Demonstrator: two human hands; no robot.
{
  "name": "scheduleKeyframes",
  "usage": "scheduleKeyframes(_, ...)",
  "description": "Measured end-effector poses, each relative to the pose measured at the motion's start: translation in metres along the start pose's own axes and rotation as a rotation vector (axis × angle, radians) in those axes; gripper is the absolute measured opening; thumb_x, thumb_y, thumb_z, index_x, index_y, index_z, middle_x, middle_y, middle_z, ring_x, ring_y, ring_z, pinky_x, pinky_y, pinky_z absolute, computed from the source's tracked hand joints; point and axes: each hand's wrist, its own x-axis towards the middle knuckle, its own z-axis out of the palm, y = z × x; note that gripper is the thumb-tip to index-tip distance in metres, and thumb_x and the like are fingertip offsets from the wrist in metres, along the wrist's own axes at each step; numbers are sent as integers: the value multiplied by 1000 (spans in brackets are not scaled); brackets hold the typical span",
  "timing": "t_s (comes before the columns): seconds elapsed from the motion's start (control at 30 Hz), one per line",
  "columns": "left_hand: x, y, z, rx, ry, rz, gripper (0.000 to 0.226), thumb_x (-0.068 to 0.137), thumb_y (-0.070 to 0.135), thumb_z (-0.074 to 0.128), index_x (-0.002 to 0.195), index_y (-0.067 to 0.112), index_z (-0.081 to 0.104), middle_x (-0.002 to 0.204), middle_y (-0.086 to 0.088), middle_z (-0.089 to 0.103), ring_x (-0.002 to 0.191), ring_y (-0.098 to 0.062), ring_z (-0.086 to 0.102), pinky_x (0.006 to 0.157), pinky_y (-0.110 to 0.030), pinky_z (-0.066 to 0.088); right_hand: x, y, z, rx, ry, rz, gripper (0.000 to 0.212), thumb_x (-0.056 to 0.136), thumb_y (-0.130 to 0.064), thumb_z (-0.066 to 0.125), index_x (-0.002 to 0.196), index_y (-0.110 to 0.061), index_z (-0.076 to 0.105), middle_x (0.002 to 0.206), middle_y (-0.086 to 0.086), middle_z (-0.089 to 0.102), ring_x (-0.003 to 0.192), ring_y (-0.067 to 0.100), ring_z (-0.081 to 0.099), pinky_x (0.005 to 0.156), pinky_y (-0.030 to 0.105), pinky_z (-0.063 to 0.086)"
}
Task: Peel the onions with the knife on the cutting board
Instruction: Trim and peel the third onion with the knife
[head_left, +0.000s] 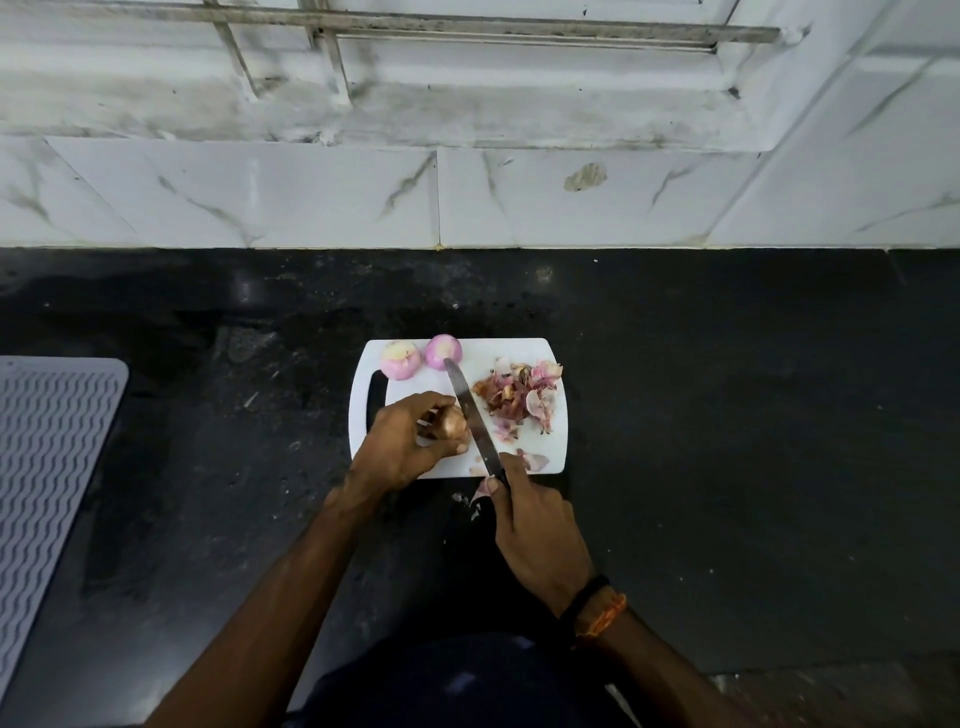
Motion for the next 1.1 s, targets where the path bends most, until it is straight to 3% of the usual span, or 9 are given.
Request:
scheduleKeyframes(0.13,-5,4,3,10,35,23,55,75,31,88,124,21,66,111,5,72,98,-11,67,88,-30,57,-2,-1,3,28,8,37,34,107,-29,35,139,-17,35,88,-1,65,72,13,62,70,31,53)
scheduleKeyframes(0.23,-5,7,3,39,37,45,52,77,32,85,124,30,64,108,12,71,98,-9,66,86,-29,56,1,-3,3,18,15,73,31,108,-32,34,131,-13,41,90,0,66,77,16,64,74,34,54)
scheduleKeyframes(0.33,-5,7,4,29,41,63,45,80,27,84,122,24,68,107,9,72,99,-10,67,87,-30,57,4,-7,1,-6,16,81,26,108,-34,32,118,-15,46,91,0,64,79,18,64,75,35,51)
scheduleKeyframes(0.43,-4,9,5,-6,24,56,42,83,19,81,124,16,69,103,4,73,95,-10,68,86,-24,57,9,-8,1,-32,20,83,22,108,-31,33,114,-14,45,90,-1,62,74,16,59,64,26,39)
scheduleKeyframes(0.53,-3,11,6,-22,37,54,42,83,14,81,123,14,70,99,4,73,95,-5,66,84,-17,55,12,-11,1,-40,37,90,19,108,-30,33,108,-15,43,88,0,60,72,16,56,63,25,34)
scheduleKeyframes(0.67,-4,13,6,-18,53,53,39,81,13,83,118,15,72,97,8,73,95,4,64,81,-9,49,9,-16,3,-42,10,103,24,108,-30,33,119,-11,43,99,5,64,88,22,65,69,28,40)
scheduleKeyframes(0.8,-3,14,6,14,61,15,41,78,17,85,117,17,73,98,15,71,94,9,62,81,-9,48,9,-19,4,-29,-18,123,32,107,-30,35,130,-9,39,103,6,66,89,20,66,75,30,51)
scheduleKeyframes(0.97,-1,28,5,-20,45,15,23,73,2,85,94,7,75,77,20,69,84,7,64,76,-8,47,10,-21,-1,-26,14,122,23,107,-27,35,117,-9,44,100,7,67,89,24,66,72,30,45)
scheduleKeyframes(1.1,5,33,2,-42,6,22,21,71,-2,84,88,7,76,82,12,72,82,-4,66,80,-18,51,13,-22,-8,-3,3,135,23,107,-26,34,117,-8,45,104,9,65,91,24,64,70,30,43)
